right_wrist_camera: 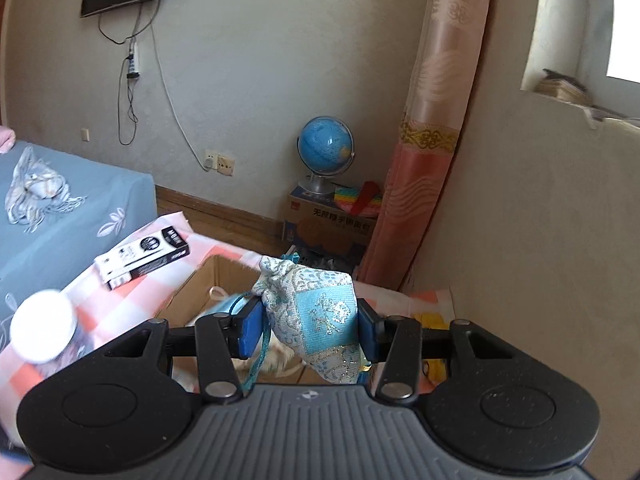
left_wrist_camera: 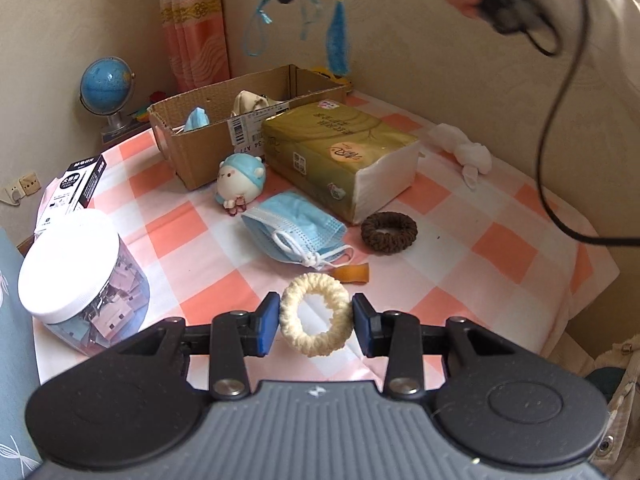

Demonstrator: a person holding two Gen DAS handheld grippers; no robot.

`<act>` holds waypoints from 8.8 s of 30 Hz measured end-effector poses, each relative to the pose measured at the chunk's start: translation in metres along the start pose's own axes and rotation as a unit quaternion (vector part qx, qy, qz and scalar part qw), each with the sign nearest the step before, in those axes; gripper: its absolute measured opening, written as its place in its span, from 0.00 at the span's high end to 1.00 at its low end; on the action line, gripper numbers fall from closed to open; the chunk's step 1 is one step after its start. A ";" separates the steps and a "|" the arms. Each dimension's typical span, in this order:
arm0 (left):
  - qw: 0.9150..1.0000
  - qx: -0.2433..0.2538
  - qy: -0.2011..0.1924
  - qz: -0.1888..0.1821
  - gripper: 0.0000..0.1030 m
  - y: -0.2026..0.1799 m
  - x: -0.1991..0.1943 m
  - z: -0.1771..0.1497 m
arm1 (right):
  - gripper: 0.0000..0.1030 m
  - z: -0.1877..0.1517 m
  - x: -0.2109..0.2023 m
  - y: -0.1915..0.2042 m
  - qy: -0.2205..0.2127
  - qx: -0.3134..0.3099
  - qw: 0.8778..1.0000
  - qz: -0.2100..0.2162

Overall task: Organize soft objects
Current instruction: 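Lift the pouch with the right tool and drop it into the box while the left holds the ring, then carry the cream knitted ring over the box with the left tool and release it, then withdraw both tools from the box back over the table, then move the right tool to the brown hair tie while the left approaches the orange earplug, then close the right tool on the brown hair tie while the left closes on the orange earplug, then lift the hair tie with the right tool and drop it into the box while the left holds the earplug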

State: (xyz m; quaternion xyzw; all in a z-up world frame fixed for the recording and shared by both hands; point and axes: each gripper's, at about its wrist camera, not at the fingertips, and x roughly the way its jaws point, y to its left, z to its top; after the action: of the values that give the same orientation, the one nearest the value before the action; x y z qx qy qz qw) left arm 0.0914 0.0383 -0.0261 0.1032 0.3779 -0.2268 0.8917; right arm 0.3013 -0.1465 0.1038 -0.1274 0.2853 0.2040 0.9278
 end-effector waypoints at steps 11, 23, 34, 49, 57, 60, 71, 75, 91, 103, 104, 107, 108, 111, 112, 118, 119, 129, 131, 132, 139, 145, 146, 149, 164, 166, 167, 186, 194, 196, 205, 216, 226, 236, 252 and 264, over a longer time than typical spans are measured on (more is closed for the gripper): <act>1.000 -0.019 0.001 -0.001 0.63 0.013 0.007 -0.005 | 0.49 0.009 0.082 -0.005 0.048 0.036 0.998 -0.024; 1.000 -0.022 0.005 0.003 0.63 0.015 0.010 -0.001 | 0.01 -0.024 0.080 -0.009 0.060 0.062 0.995 -0.043; 1.000 -0.018 0.004 0.009 0.63 0.012 0.007 0.014 | 0.00 -0.055 0.028 0.009 0.051 0.057 0.997 -0.021; 0.999 -0.016 -0.005 0.036 0.63 0.016 0.004 0.052 | 0.00 -0.143 -0.050 0.037 0.043 0.086 0.994 -0.044; 0.998 -0.012 -0.022 0.057 0.63 0.032 0.022 0.103 | 0.00 -0.176 -0.079 0.046 0.034 0.109 0.993 -0.032; 0.997 -0.019 -0.028 0.065 0.63 0.042 0.035 0.127 | 0.00 -0.181 -0.089 0.048 0.030 0.109 0.993 -0.029; 0.991 -0.039 -0.025 0.125 0.47 0.075 0.092 0.182 | 0.00 -0.191 -0.102 0.040 0.031 0.116 0.992 -0.044; 0.986 -0.045 -0.036 0.157 0.08 0.074 0.090 0.176 | 0.00 -0.193 -0.102 0.035 0.029 0.124 0.991 -0.044; 0.987 -0.061 -0.049 0.140 0.06 0.029 0.034 0.122 | 0.00 -0.202 -0.106 0.030 0.028 0.126 0.991 -0.043; 0.982 -0.104 -0.048 0.153 0.02 0.003 0.026 0.071 | 0.00 -0.227 -0.098 0.020 0.054 0.137 0.987 -0.059; 0.981 -0.111 -0.045 0.151 0.02 0.003 0.028 0.068 | 0.00 -0.228 -0.098 0.019 0.055 0.137 0.988 -0.055; 0.980 -0.127 -0.037 0.148 0.02 0.005 0.031 0.060 | 0.00 -0.229 -0.094 0.023 0.057 0.130 0.989 -0.043; 0.980 -0.129 -0.035 0.146 0.02 0.005 0.032 0.058 | 0.00 -0.229 -0.092 0.026 0.060 0.125 0.990 -0.040; 0.981 -0.130 -0.026 0.139 0.02 0.004 0.034 0.049 | 0.00 -0.228 -0.084 0.035 0.067 0.108 0.992 -0.026; 0.981 -0.130 -0.024 0.139 0.02 0.004 0.034 0.048 | 0.00 -0.227 -0.081 0.038 0.069 0.101 0.992 -0.021; 0.982 -0.118 -0.025 0.147 0.02 0.004 0.032 0.042 | 0.00 -0.217 -0.060 0.057 0.071 0.062 0.996 0.001; 0.982 -0.117 -0.025 0.147 0.02 0.006 0.032 0.041 | 0.00 -0.214 -0.056 0.059 0.072 0.057 0.996 0.005; 0.981 -0.130 -0.026 0.144 0.02 0.021 0.030 0.034 | 0.00 -0.198 -0.014 0.082 0.088 0.038 0.995 0.015; 0.981 -0.132 -0.027 0.139 0.02 0.022 0.031 0.033 | 0.00 -0.201 -0.010 0.082 0.092 0.037 0.995 0.010; 0.981 -0.132 -0.027 0.137 0.02 0.023 0.031 0.033 | 0.00 -0.203 -0.010 0.082 0.095 0.038 0.995 0.006; 0.983 -0.130 -0.028 0.123 0.02 0.021 0.039 0.038 | 0.00 -0.215 -0.014 0.064 0.096 0.070 0.993 0.002; 0.986 -0.125 -0.026 0.110 0.02 0.016 0.046 0.044 | 0.00 -0.222 -0.019 0.062 0.082 0.076 0.994 -0.006; 0.986 -0.122 -0.026 0.111 0.02 0.015 0.047 0.044 | 0.00 -0.222 -0.019 0.062 0.079 0.076 0.994 -0.007; 0.987 -0.115 -0.024 0.114 0.02 0.012 0.051 0.046 | 0.00 -0.223 -0.020 0.062 0.076 0.077 0.994 -0.009; 0.989 -0.109 -0.011 0.104 0.07 0.000 0.072 0.047 | 0.00 -0.225 -0.023 0.064 0.070 0.077 0.995 -0.008; 0.988 -0.113 -0.008 0.101 0.08 0.000 0.072 0.046 | 0.00 -0.225 -0.023 0.064 0.070 0.077 0.995 -0.008; 0.989 -0.113 -0.009 0.100 0.08 0.001 0.072 0.046 | 0.00 -0.225 -0.023 0.064 0.070 0.077 0.995 -0.008; 0.996 -0.072 0.015 0.042 0.47 -0.019 0.041 0.016 | 0.00 -0.226 -0.025 0.062 0.069 0.067 0.995 0.005; 0.997 -0.072 0.017 0.011 0.54 -0.029 0.053 0.012 | 0.00 -0.227 -0.026 0.059 0.072 0.057 0.996 0.018; 0.997 -0.070 0.012 0.012 0.54 -0.028 0.055 0.012 | 0.00 -0.227 -0.026 0.057 0.072 0.058 0.996 0.017; 0.998 -0.066 -0.006 0.013 0.77 -0.027 0.057 0.011 | 0.00 -0.232 -0.031 0.054 0.068 0.053 0.996 0.023; 0.996 -0.085 0.000 0.029 0.77 -0.016 0.045 0.001 | 0.25 -0.220 -0.028 0.077 0.053 0.021 0.997 0.055; 0.997 -0.069 0.004 0.028 0.77 -0.013 0.040 0.001 | 0.53 -0.212 -0.028 0.083 0.061 0.016 0.997 0.033; 0.999 -0.039 0.018 0.003 0.77 -0.011 0.018 0.010 | 0.54 -0.203 -0.060 0.072 0.060 0.002 0.997 0.038; 1.000 -0.027 -0.015 0.000 0.77 -0.004 -0.004 0.034 | 0.54 -0.129 -0.068 0.029 0.000 -0.008 1.000 0.018; 0.999 -0.035 -0.022 0.013 0.77 0.010 0.000 0.038 | 0.42 -0.057 0.019 0.001 0.011 -0.008 1.000 -0.001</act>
State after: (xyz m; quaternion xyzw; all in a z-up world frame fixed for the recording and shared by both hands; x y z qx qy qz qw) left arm 0.1198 0.0342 0.0004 0.0720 0.3640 -0.2039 0.9060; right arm 0.2888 -0.1600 0.0469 -0.1377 0.2941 0.2043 0.9235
